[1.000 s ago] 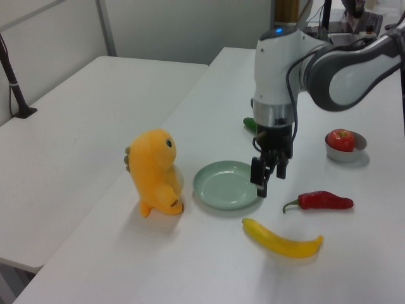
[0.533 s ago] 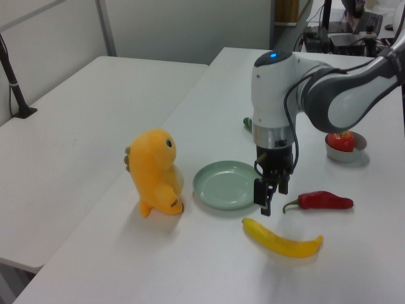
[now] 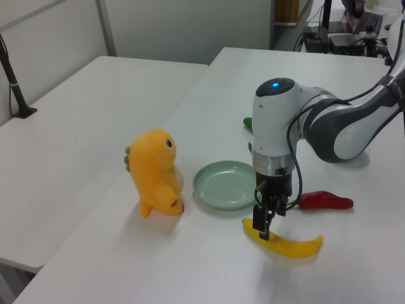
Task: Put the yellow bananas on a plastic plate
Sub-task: 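Lower the gripper onto the banana and close it around the banana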
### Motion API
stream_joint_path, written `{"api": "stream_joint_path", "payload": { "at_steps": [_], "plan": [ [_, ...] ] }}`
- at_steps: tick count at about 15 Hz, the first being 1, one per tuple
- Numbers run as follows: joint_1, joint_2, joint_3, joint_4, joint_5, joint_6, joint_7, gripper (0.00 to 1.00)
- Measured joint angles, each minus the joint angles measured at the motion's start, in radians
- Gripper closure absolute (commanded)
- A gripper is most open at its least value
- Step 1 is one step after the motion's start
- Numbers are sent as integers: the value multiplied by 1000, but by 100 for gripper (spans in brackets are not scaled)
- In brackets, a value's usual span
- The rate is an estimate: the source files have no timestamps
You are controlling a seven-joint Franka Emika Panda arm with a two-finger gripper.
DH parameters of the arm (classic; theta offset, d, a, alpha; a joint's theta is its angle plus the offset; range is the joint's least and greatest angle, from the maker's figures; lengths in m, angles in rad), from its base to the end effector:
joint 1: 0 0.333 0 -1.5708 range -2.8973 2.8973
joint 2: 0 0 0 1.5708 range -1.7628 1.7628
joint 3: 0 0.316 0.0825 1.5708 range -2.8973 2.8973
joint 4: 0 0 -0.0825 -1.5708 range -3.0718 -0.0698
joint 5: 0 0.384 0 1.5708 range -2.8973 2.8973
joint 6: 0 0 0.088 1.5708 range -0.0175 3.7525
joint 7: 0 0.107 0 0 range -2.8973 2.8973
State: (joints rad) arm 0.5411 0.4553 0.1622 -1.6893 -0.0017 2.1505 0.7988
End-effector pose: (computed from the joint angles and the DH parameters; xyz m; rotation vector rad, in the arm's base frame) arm 0.5175 0.4239 0.3384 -3.0774 0.1714 0.0600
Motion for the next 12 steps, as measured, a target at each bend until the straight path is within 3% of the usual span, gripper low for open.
{"api": "stream_joint_path", "payload": {
  "at_steps": [8,9,10,12],
  "plan": [
    [0,22,0,2,-17,14,0,0],
    [0,25,1,2,-22,14,0,15],
    [1,30,3,2,-26,14,0,44],
    [1,37,7,2,-36,16,0,82]
  ]
}}
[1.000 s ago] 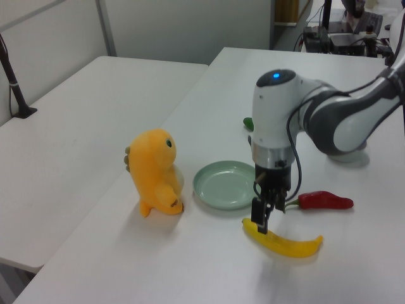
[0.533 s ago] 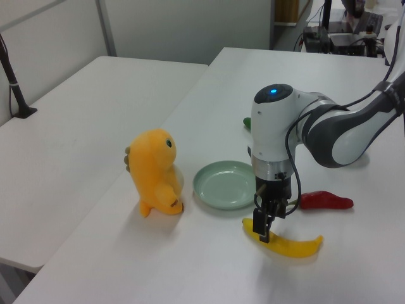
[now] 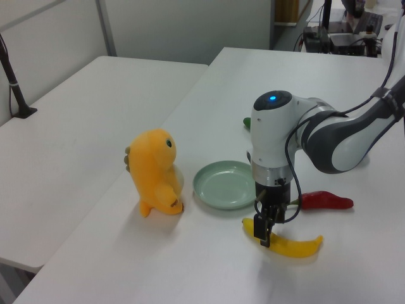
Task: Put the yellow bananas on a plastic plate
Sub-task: 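Lower the gripper onto the banana and close it around the banana, then lift the banana and carry it over the pale green plate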
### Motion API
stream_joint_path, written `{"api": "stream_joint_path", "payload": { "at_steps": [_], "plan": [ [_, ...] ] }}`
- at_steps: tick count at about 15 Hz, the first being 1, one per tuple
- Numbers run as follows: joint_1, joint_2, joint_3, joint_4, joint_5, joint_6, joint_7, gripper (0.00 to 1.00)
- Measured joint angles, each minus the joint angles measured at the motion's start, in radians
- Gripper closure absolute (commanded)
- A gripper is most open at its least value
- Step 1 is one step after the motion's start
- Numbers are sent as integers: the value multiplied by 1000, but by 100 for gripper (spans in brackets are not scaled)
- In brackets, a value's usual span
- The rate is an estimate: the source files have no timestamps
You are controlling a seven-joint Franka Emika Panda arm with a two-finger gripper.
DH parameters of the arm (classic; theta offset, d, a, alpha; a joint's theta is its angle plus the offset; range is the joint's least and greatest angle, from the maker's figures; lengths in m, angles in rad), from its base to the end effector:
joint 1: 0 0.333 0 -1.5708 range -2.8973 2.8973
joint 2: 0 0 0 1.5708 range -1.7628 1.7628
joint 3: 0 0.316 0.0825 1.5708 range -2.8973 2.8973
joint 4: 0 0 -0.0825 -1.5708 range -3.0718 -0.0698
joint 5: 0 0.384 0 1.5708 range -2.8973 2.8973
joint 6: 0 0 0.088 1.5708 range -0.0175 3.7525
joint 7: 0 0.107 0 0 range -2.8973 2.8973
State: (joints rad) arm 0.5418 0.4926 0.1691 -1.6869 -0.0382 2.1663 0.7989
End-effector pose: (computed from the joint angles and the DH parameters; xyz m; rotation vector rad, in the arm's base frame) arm 0.5172 0.4276 0.3163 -3.1071 0.1336 0.0580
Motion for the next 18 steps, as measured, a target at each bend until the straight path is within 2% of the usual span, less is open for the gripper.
{"api": "stream_joint_path", "payload": {
  "at_steps": [2,6,14,18],
  "plan": [
    [0,4,5,0,-13,19,0,88],
    [0,9,8,-2,-16,89,0,88],
    [-3,4,8,9,-22,93,0,87],
    [-12,-32,6,24,-34,93,0,87]
  ]
}}
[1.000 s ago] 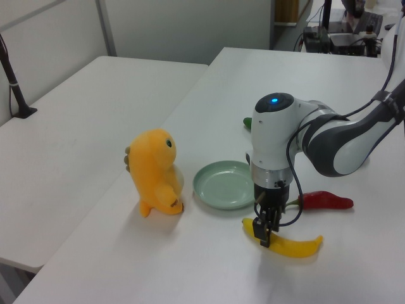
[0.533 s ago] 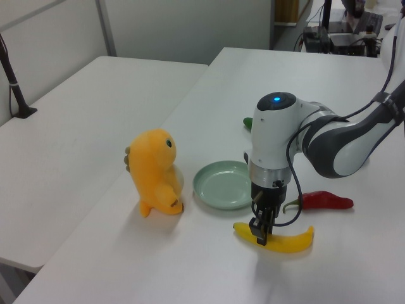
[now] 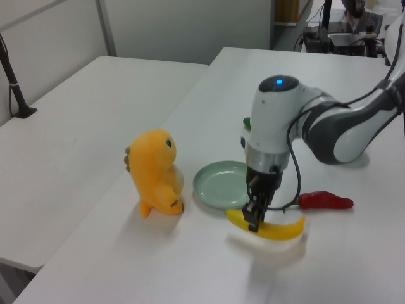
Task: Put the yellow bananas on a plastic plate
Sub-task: 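Lift the banana and carry it over the pale green plate, then lower the banana onto the plate and open the gripper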
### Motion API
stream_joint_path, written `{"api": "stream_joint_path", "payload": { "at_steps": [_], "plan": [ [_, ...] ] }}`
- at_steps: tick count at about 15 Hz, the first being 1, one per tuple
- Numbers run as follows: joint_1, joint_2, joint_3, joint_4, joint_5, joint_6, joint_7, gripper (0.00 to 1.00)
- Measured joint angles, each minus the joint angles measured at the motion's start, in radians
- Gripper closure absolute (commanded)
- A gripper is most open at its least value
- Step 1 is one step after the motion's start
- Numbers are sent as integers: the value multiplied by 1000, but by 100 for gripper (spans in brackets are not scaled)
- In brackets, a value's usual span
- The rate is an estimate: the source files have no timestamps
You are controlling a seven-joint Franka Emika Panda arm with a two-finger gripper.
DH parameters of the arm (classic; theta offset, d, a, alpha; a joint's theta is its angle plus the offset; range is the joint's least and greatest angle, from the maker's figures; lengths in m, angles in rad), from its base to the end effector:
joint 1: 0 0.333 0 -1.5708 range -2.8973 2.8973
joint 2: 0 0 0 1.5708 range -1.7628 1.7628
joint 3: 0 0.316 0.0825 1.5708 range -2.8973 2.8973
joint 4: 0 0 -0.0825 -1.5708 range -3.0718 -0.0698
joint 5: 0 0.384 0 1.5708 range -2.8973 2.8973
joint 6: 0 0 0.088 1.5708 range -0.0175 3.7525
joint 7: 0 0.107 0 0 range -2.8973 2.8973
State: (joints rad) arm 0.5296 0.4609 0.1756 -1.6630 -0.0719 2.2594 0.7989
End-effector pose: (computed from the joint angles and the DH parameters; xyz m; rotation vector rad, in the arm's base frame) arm 0.5328 0.4322 0.3577 -3.0255 0.1143 -0.1403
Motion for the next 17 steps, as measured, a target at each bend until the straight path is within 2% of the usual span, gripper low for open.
{"api": "stream_joint_path", "payload": {
  "at_steps": [3,9,12,14,15,16,17],
  "plan": [
    [-23,-30,-17,3,-1,0,0,86],
    [-56,-41,-134,28,-2,0,-13,86],
    [-71,-36,-166,33,-2,24,-24,85],
    [-76,-24,-181,37,-2,76,-25,67],
    [-79,-15,-185,37,-3,93,-27,39],
    [-83,-5,-187,38,-3,109,-27,3],
    [-88,6,-189,38,-3,126,-27,0]
  ]
}}
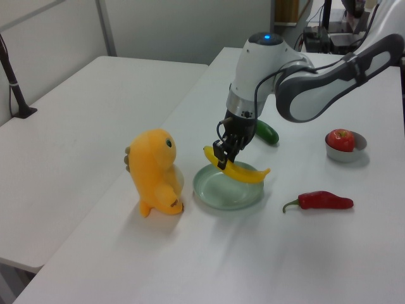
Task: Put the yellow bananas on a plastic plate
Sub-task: 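Lower the banana onto the plate and open the gripper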
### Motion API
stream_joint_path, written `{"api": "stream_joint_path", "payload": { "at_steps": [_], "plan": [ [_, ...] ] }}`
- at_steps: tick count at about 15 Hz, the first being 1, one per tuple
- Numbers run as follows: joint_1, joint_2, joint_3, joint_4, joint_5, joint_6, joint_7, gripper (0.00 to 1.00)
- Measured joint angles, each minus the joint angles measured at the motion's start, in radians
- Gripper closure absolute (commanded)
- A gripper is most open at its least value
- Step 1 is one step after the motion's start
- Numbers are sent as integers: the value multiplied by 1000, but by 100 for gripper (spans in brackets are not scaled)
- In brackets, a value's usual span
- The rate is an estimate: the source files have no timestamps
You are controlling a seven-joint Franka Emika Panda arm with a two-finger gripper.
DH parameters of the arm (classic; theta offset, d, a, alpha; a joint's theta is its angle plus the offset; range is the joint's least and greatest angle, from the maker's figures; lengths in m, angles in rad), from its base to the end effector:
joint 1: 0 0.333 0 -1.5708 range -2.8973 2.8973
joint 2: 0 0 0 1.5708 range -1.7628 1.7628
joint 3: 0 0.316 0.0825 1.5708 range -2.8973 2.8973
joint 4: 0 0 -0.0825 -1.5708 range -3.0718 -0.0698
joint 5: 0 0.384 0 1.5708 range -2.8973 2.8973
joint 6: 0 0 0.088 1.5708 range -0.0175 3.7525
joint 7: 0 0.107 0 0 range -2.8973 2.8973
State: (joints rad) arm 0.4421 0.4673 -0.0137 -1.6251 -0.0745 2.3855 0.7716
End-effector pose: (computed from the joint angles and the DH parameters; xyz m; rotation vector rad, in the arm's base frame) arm 0.6412 0.2935 0.3812 -2.9682 0.4397 -0.4205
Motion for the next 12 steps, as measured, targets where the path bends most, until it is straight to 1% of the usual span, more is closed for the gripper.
{"api": "stream_joint_path", "payload": {
  "at_steps": [3,5,8,10,12],
  "plan": [
    [-9,27,0,4,-13,26,-2,0],
    [-5,27,0,10,-40,26,-2,0],
    [-4,24,3,19,-49,24,-2,0],
    [-4,8,3,27,-51,-26,-15,0],
    [-4,-32,5,36,-52,-137,-84,0]
  ]
}}
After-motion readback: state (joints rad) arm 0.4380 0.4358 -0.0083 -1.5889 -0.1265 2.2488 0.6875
